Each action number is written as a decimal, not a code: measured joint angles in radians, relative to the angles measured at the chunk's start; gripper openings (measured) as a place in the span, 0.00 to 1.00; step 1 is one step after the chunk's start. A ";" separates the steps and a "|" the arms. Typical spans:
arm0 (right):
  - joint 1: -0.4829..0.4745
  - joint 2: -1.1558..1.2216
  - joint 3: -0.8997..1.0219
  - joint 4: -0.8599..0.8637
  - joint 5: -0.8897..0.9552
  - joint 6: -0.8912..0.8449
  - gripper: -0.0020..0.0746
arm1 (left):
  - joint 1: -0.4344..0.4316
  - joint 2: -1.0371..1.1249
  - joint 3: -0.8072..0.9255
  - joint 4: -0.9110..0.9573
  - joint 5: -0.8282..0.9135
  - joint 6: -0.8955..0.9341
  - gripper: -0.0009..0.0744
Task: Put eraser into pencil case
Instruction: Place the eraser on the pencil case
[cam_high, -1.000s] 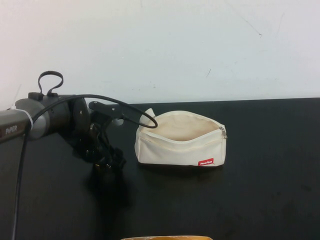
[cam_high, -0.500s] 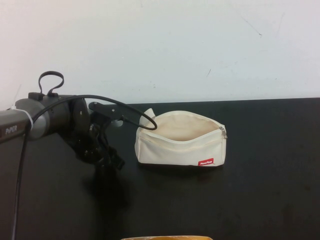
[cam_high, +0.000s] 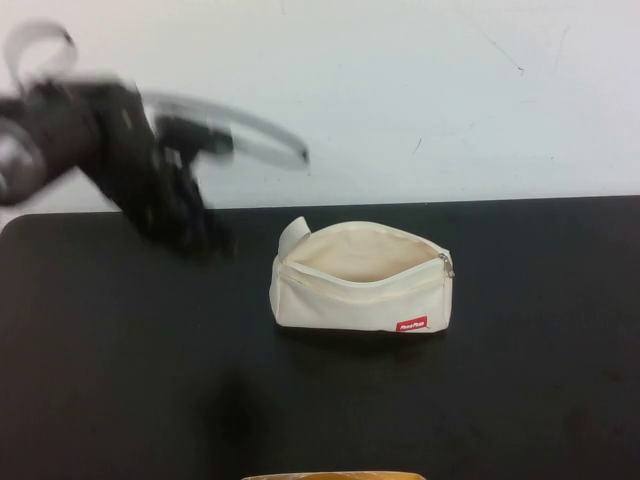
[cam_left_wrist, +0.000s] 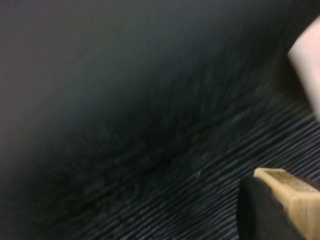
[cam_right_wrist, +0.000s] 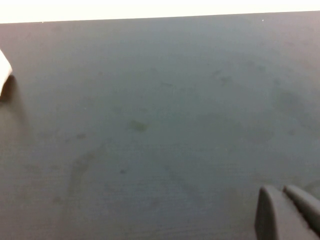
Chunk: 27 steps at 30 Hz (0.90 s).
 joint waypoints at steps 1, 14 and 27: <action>0.000 0.000 0.000 0.000 0.000 0.000 0.02 | 0.000 -0.023 -0.029 -0.017 0.022 -0.004 0.14; 0.000 0.000 0.000 0.000 0.000 0.000 0.02 | -0.131 -0.035 -0.256 -0.501 -0.018 0.181 0.14; 0.000 0.000 0.000 0.000 0.000 0.000 0.02 | -0.225 0.102 -0.256 -0.262 -0.161 0.185 0.31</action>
